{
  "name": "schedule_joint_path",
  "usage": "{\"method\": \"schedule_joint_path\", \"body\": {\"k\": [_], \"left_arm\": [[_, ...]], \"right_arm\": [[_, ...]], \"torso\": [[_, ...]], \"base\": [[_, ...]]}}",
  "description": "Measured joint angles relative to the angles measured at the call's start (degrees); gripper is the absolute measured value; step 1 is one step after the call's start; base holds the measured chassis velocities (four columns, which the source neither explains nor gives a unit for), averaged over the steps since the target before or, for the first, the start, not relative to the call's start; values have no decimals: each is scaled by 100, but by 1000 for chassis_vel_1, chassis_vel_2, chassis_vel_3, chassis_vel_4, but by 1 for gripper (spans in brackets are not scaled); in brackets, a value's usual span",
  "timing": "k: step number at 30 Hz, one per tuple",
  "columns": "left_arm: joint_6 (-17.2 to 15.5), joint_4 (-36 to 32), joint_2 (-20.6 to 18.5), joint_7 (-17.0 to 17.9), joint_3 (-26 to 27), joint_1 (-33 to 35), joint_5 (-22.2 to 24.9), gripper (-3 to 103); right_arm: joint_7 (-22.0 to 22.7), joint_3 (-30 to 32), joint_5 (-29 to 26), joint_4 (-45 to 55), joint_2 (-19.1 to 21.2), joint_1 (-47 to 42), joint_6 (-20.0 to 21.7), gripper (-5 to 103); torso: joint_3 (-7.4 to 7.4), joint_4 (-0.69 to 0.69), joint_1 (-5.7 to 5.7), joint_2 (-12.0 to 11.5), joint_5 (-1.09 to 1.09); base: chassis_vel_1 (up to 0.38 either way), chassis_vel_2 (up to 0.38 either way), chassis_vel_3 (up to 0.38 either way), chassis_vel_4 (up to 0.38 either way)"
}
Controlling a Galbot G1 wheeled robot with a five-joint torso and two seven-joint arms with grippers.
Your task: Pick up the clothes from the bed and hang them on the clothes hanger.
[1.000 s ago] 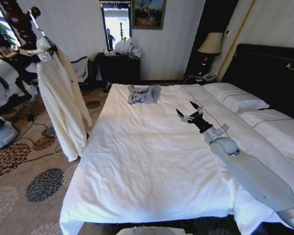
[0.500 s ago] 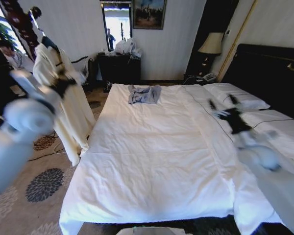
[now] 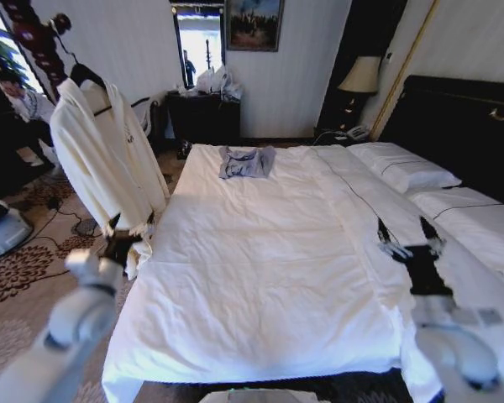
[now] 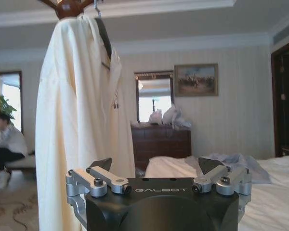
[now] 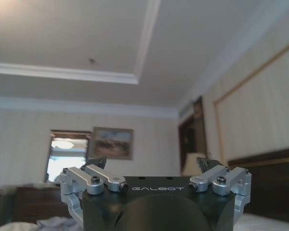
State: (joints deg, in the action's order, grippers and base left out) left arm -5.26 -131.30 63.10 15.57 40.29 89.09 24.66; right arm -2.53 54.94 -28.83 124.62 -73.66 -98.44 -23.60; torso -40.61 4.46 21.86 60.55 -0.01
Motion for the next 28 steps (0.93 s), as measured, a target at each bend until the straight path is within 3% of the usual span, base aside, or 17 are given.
{"method": "schedule_joint_path", "body": {"k": [1,3,5,10,28], "left_arm": [[146,-36,395,-247,-108,151,-329,100],[207,-53,567,-329,-167,208,-454,100],[501,-113,1297,-708,-466,411,-890,100],[802,-267,1910,-1077,-658,684,-1316,100],[827,-340,1937,-1142,-661,733,-1317,100]], "right_arm": [[31,-100,204,35,-226,-103,-15,100],[41,-148,299,43,-318,-150,-28,100],[47,-446,823,53,-652,-360,-253,100],[-116,-722,1299,54,-940,-517,-566,100],[-197,-765,1291,67,-934,-522,-592,100]], "torso": [[0,-2,0,0,0],[0,-2,0,0,1],[-2,0,2,-1,2],[-1,0,2,-1,1],[-2,-1,2,-2,1]], "base": [[0,0,0,0],[0,0,0,0],[0,0,0,0],[0,0,0,0],[0,0,0,0]]}}
